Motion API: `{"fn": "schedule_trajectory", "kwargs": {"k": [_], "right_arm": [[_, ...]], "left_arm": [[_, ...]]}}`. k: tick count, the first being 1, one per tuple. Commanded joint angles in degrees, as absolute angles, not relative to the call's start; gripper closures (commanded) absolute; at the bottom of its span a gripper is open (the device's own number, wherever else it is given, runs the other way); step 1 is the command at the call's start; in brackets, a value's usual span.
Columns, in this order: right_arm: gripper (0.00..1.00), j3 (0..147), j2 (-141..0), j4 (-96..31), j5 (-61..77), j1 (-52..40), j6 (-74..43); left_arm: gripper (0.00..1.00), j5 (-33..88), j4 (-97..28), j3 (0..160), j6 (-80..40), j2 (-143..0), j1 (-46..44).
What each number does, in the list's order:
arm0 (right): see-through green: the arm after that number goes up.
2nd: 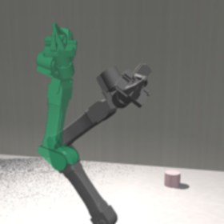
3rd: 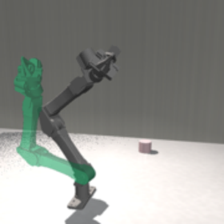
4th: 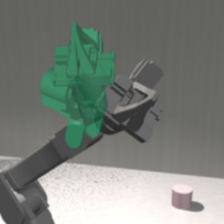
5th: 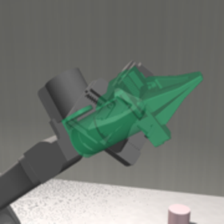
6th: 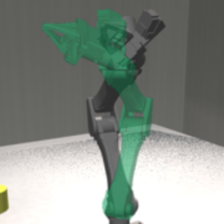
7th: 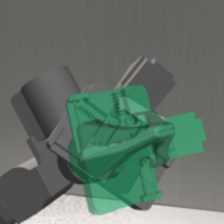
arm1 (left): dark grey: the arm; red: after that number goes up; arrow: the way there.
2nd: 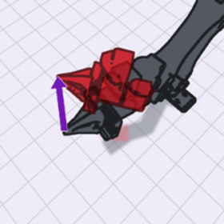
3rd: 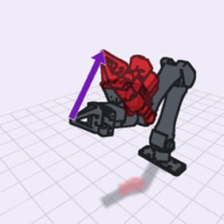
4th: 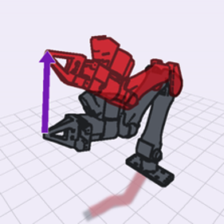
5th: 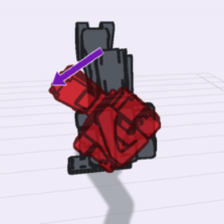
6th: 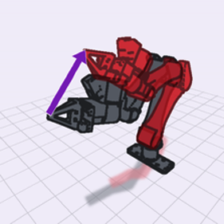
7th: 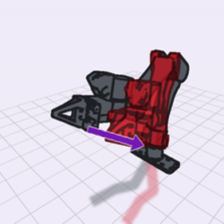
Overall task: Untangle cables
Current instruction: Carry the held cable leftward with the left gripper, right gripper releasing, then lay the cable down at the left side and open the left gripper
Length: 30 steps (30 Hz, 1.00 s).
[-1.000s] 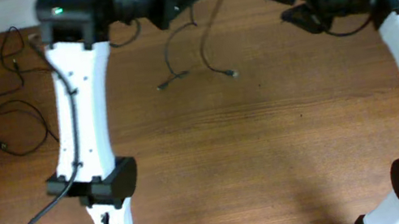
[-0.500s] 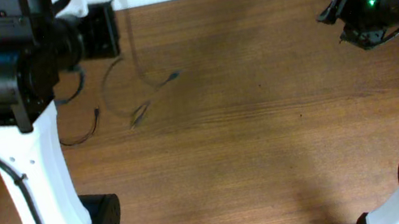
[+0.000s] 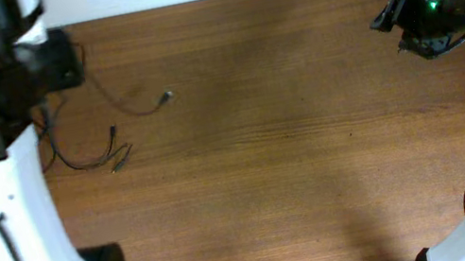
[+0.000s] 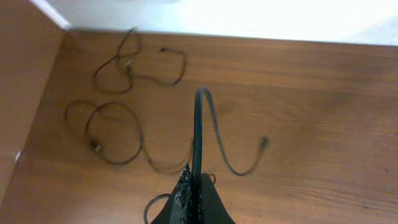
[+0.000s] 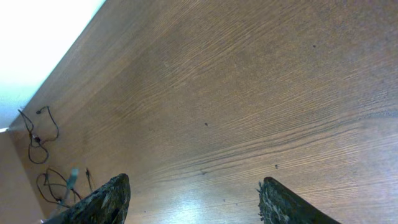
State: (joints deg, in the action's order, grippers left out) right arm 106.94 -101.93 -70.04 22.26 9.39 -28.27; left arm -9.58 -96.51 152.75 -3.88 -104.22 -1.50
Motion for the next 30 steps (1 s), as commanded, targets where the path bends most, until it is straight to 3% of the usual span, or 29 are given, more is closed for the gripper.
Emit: {"fn": "schedule_trajectory", "kwargs": {"k": [1, 4, 9, 14, 20, 27, 28, 29, 30], "right_arm": [[0.33, 107.15, -100.66, -69.06, 21.54, 9.23, -27.20], [0.32, 107.15, -100.66, -69.01, 20.64, 9.23, -27.18], [0.32, 107.15, -100.66, -68.53, 20.45, 9.23, -27.20], [0.32, 107.15, -100.68, -68.84, 20.47, 9.23, -27.18], [0.32, 107.15, -100.68, -68.86, 20.47, 9.23, -27.20], [0.32, 107.15, -100.71, -69.34, 20.45, 9.23, -27.18], [0.32, 107.15, -100.71, -69.73, 20.27, 9.23, -27.18], [0.32, 107.15, -100.71, -69.89, 20.27, 9.23, -27.18], [0.32, 107.15, -100.71, -69.87, 20.27, 9.23, -27.18]], "left_arm": [[1.00, 2.70, -96.73, 143.72, -2.92, -98.91, 6.00], [1.00, 12.97, -96.73, 135.92, 1.85, -98.10, 13.15], [1.00, 13.76, -95.04, 125.08, 1.80, -98.13, 24.86], [1.00, 13.65, -83.81, 114.04, 0.71, -98.45, 36.34], [1.00, 8.25, -66.46, 102.30, 0.67, -101.80, 45.34], [1.00, -10.26, -64.82, 100.92, -4.47, -112.51, 46.70], [0.94, -11.42, -64.07, 100.92, -4.49, -114.32, 47.09], [0.78, -11.42, -63.66, 100.92, -4.49, -115.46, 47.51], [0.48, -11.42, -63.46, 100.92, -4.49, -116.16, 47.86]]}}
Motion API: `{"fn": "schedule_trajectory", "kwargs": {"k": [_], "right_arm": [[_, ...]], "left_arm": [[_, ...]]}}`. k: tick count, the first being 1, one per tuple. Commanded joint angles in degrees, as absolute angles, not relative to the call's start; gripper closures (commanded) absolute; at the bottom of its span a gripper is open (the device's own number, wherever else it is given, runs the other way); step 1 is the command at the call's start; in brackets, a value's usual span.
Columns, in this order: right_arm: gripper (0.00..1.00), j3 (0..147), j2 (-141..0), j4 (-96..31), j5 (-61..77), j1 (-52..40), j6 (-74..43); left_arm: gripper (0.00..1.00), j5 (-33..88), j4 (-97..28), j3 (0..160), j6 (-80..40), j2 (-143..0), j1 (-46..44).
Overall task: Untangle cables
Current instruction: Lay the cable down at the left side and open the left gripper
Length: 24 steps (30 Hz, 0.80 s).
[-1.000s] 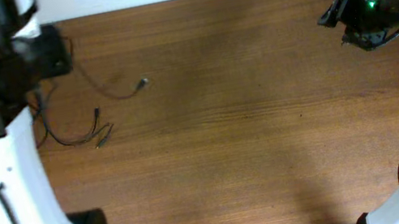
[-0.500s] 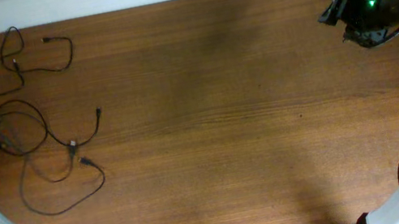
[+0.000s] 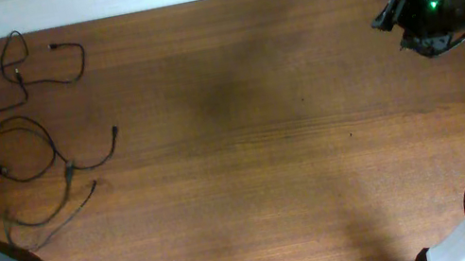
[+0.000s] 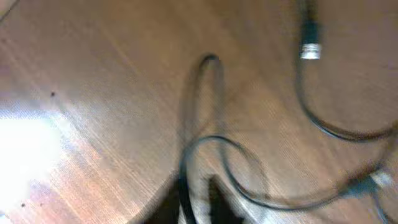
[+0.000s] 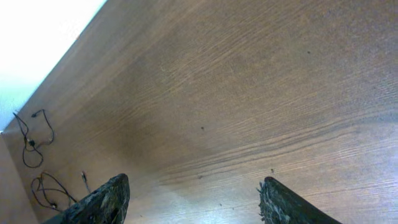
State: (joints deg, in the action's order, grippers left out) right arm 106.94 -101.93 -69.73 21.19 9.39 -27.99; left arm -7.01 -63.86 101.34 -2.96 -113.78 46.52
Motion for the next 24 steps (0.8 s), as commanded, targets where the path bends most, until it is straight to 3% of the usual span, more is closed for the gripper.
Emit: {"fn": "schedule_trajectory", "kwargs": {"k": [1, 2, 3, 8, 13, 15, 17, 19, 20, 22, 24], "right_arm": [[0.32, 107.15, -100.71, -69.84, 20.27, 9.23, -27.18], [0.32, 107.15, -100.71, -69.84, 20.27, 9.23, -27.18], [0.32, 107.15, -100.71, -69.84, 20.27, 9.23, -27.18], [0.32, 107.15, -100.71, -69.87, 20.27, 9.02, -27.20], [0.32, 107.15, -100.75, -69.65, 20.29, 9.02, -27.24], [0.32, 107.15, -100.77, -69.63, 20.27, 9.02, -27.27], [0.32, 107.13, -100.77, -69.65, 20.29, 9.02, -27.27], [0.32, 107.13, -100.77, -69.73, 20.29, 9.02, -27.24], [0.32, 107.13, -100.77, -69.93, 20.29, 9.02, -27.24], [0.32, 107.04, -100.77, -69.84, 20.29, 9.02, -27.27], [0.32, 107.04, -100.77, -69.89, 20.32, 9.02, -27.24]], "left_arm": [[0.19, -11.42, -62.78, 100.92, -4.49, -116.84, 48.18], [0.07, -11.42, -62.08, 100.92, -4.49, -116.90, 48.29], [0.01, -11.42, -60.62, 100.92, -4.49, -116.88, 48.34], [0.01, -5.58, -58.52, 102.04, -4.47, -116.88, 48.60], [0.11, 36.32, -57.30, 103.70, 7.05, -117.03, 47.97], [0.14, 33.36, -59.51, 102.48, 6.98, -117.05, 45.21], [0.31, 24.75, -59.88, 100.09, 5.26, -117.05, 42.24], [0.39, 11.99, -59.83, 97.12, -0.32, -117.12, 39.46], [0.64, 7.29, -59.68, 95.90, -0.49, -117.12, 38.61], [0.96, 6.15, -58.41, 94.32, -0.51, -117.12, 38.00], [1.00, 6.15, -55.59, 91.77, -3.97, -117.21, 37.91]]}}
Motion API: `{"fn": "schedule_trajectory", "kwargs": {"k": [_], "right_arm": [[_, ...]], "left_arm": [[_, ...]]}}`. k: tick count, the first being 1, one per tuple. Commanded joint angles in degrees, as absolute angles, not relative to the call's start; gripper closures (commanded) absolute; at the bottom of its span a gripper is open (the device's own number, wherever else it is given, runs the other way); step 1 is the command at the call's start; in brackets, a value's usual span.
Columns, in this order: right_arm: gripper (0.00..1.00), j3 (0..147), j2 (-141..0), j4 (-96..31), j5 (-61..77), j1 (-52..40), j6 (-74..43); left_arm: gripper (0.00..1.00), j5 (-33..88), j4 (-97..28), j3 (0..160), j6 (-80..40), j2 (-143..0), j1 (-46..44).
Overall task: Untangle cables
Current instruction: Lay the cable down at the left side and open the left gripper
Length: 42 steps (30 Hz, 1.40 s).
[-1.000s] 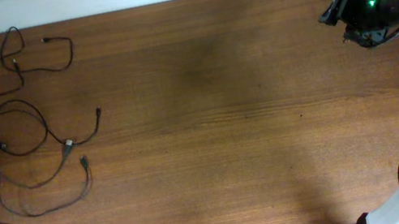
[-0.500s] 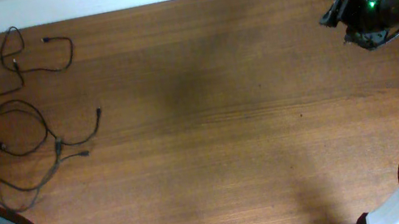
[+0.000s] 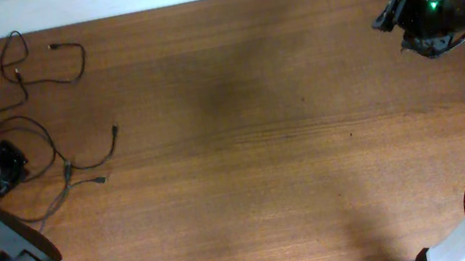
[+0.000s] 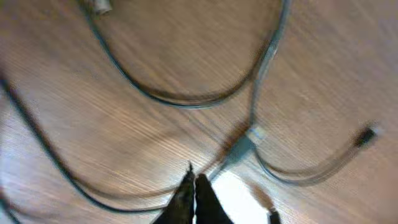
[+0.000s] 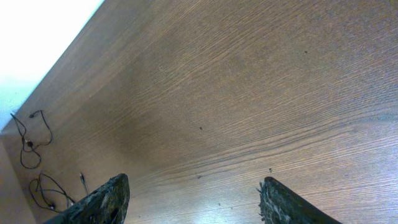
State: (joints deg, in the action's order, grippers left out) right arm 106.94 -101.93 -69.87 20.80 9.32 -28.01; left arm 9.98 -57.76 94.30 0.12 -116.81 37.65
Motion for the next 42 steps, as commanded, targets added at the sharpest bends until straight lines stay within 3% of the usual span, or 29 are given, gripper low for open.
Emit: {"fn": "schedule_trajectory", "kwargs": {"k": [1, 5, 12, 19, 25, 32, 42], "right_arm": [[0.32, 107.04, -100.77, -69.91, 20.29, 9.02, -27.24], [0.32, 107.04, -100.77, -69.87, 20.32, 9.02, -27.27], [0.32, 107.04, -100.77, -69.89, 20.32, 9.02, -27.42], [0.32, 107.04, -100.77, -69.89, 20.27, 9.02, -27.40], [0.32, 107.04, -100.77, -69.84, 20.27, 9.02, -27.38], [0.32, 107.04, -100.77, -70.57, 20.25, 9.02, -27.18], [0.29, 106.89, -100.77, -69.93, 20.27, 8.99, -27.20]], "left_arm": [[1.00, 6.17, -54.41, 90.54, -5.19, -117.27, 37.91], [1.00, 6.61, -46.37, 83.46, -5.85, -117.32, 37.30], [1.00, 6.57, -43.62, 78.72, -5.80, -117.32, 32.32], [1.00, -1.37, -50.68, 78.72, -5.82, -117.32, 32.03], [1.00, -1.34, -60.20, 78.72, -7.81, -117.32, 32.03], [1.00, -8.91, -62.50, 78.74, -17.04, -117.32, 34.85], [1.00, 5.37, -60.60, 87.05, -17.08, -112.75, 38.87]]}}
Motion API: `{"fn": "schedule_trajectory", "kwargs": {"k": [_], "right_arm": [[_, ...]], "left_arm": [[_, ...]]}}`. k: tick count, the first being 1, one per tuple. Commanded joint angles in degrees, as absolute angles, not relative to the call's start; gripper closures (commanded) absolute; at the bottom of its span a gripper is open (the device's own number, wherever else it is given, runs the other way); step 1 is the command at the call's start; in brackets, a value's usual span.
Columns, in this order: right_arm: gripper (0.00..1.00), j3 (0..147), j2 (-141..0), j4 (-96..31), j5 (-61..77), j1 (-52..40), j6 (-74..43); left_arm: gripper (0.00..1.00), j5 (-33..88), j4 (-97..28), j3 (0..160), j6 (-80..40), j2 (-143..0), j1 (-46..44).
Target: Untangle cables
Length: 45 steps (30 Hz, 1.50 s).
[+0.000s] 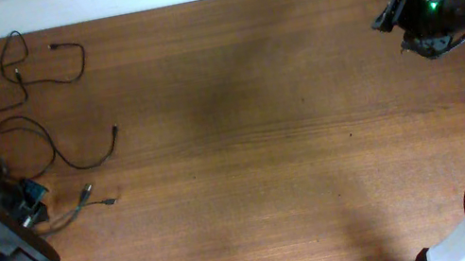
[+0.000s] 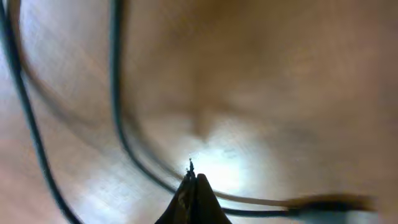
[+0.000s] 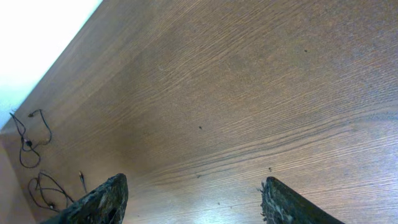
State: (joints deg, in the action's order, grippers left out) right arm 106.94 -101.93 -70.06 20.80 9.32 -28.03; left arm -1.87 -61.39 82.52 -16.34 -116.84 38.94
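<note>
Three thin cables lie at the table's left end. A small black loop (image 1: 21,74) is at the back left. A larger black loop (image 1: 22,146) ends in a plug (image 1: 114,130). A thin grey forked cable (image 1: 82,203) trails to the right from my left gripper (image 1: 27,201). The left gripper (image 2: 191,179) is low over the wood with fingertips pressed together; blurred cable strands (image 2: 121,112) pass behind them, and none shows between them. My right gripper (image 3: 194,186) hangs open at the back right (image 1: 401,19), far from the cables.
The brown wooden table (image 1: 276,161) ends at a white wall along the back. The table's left edge runs close beside the left arm. From the right wrist the cables (image 3: 32,142) show small in the far corner.
My left gripper has moved toward the front edge, still shut. The grey forked cable has shifted with it to the front left, away from the large black loop. The right arm stayed still.
First my left gripper was shut on a black cable, held above the back left corner. Then the arm was at the left edge with the cables spread flat. Then it sat shut beside the large loop, and now farther forward with the grey cable drawn apart.
</note>
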Motion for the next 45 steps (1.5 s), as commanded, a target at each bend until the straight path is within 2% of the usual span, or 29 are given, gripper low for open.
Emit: {"fn": "schedule_trajectory", "kwargs": {"k": [1, 3, 4, 6, 7, 10, 12, 15, 24, 27, 32, 37, 40, 45], "right_arm": [[0.26, 106.61, -100.77, -69.97, 20.29, 8.99, -27.20], [0.16, 106.02, -100.77, -70.15, 20.29, 8.99, -27.22], [0.12, 105.97, -100.79, -70.19, 20.29, 8.95, -27.22], [0.05, 105.97, -100.82, -69.84, 20.29, 8.34, -27.22], [0.02, 105.97, -100.86, -69.60, 20.29, 7.70, -27.24], [0.02, 105.97, -100.88, -69.01, 20.27, 5.45, -27.22], [0.02, 105.97, -100.92, -68.10, 20.14, 4.25, -27.22], [0.02, 105.97, -100.99, -68.12, 20.32, 2.20, -27.44], [0.02, 105.97, -101.60, -68.05, 16.73, -9.21, -25.30], [0.01, 105.97, -100.49, -74.37, 13.50, -9.37, -23.77], [0.01, 105.97, -91.88, -89.06, 0.45, -10.81, -23.81], [0.01, 105.95, -77.82, -97.34, -13.32, -22.39, -23.94], [0.01, 104.05, -71.96, -97.10, -13.98, -26.72, -24.03], [0.02, 103.42, -71.26, -97.30, -13.98, -26.85, -24.01]], "left_arm": [[1.00, 8.19, -60.20, 88.92, -17.10, -111.20, 38.87], [1.00, 14.00, -59.11, 91.26, -17.08, -108.44, 38.72], [0.96, 17.30, -57.95, 91.81, -17.08, -107.46, 38.68], [0.61, 28.12, -54.08, 91.85, -17.08, -106.13, 38.46], [0.38, 32.60, -52.10, 91.83, -16.71, -106.10, 37.98], [0.01, 33.87, -49.45, 91.83, -10.55, -106.10, 34.61], [0.01, 30.02, -49.08, 91.83, -9.28, -106.10, 31.51], [0.01, 17.47, -48.69, 91.83, -9.32, -106.10, 25.28], [0.01, 17.10, -47.97, 91.81, -9.32, -106.15, 22.11], [0.01, 17.08, -48.01, 91.81, -9.32, -106.15, 22.11], [0.01, 17.08, -48.01, 91.81, -9.32, -106.15, 22.11], [0.01, 17.08, -48.01, 91.81, -9.32, -106.15, 22.13], [0.01, 17.08, -48.03, 91.83, -9.32, -106.15, 22.13], [0.01, 17.08, -48.01, 91.81, -9.32, -106.15, 22.13]]}}
